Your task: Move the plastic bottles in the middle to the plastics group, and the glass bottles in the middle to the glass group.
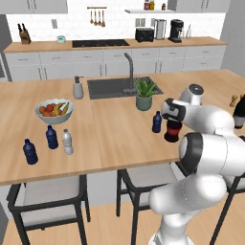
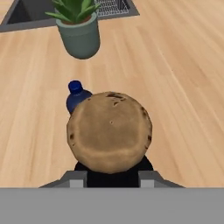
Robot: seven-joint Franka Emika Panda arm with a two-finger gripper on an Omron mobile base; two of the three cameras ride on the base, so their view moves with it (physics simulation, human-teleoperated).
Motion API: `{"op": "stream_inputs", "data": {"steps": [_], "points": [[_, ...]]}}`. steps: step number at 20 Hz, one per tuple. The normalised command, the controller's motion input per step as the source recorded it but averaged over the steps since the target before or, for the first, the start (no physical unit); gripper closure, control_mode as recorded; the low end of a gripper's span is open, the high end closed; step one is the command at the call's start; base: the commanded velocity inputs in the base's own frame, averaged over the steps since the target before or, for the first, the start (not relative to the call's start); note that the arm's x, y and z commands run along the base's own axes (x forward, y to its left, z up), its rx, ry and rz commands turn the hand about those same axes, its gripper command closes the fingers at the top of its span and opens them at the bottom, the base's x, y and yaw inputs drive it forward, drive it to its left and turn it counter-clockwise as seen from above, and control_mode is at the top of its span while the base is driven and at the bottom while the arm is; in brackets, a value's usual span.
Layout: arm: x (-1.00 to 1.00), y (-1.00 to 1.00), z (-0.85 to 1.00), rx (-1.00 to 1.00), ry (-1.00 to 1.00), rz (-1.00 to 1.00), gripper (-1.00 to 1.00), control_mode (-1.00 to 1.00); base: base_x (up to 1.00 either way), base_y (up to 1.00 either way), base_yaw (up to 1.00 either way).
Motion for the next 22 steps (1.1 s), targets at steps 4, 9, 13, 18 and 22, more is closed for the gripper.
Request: {"op": "stream_inputs", "data": {"steps": [4,9,13,18,22], "points": [[0.0,-0.8,0.06,0.0,-0.02,0.0,1.0,-1.0,0.0,0.0,0.0],[0.08,-0.78,-0.04,-0.01,-0.01,0.0,1.0,-1.0,0.0,0.0,0.0],[0.0,-0.44,0.0,-0.07,-0.05,0.0,1.0,-1.0,0.0,0.0,0.0],[0.01,-0.14,0.0,-0.16,-0.06,-0.02,1.0,-1.0,0.0,0.0,0.0],[0.02,-0.36,0.0,-0.1,-0.09,-0.07,1.0,-1.0,0.0,0.0,0.0]]}}
